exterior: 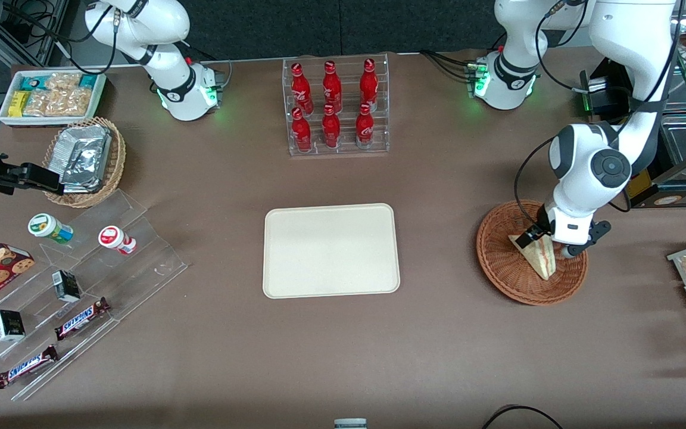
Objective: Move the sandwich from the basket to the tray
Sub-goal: 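Close the left gripper on the upright wrapped sandwich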
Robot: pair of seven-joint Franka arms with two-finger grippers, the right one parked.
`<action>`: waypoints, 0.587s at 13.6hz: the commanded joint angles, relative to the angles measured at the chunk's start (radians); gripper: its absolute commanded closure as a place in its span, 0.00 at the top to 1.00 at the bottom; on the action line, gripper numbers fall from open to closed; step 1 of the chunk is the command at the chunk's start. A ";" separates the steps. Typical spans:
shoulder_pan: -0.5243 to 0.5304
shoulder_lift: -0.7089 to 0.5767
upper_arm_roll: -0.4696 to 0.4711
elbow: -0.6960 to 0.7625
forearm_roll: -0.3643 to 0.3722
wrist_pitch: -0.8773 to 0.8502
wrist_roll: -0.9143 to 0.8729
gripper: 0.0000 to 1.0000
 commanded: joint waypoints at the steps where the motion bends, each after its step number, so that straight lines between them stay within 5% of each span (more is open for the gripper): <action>1: -0.004 0.023 0.005 0.005 0.018 0.025 -0.016 0.69; 4: -0.003 0.020 0.007 0.014 0.018 0.023 -0.008 0.44; 6: -0.003 0.018 0.007 0.014 0.018 0.022 -0.005 0.10; 8: -0.004 0.010 0.007 0.020 0.040 0.013 -0.006 0.02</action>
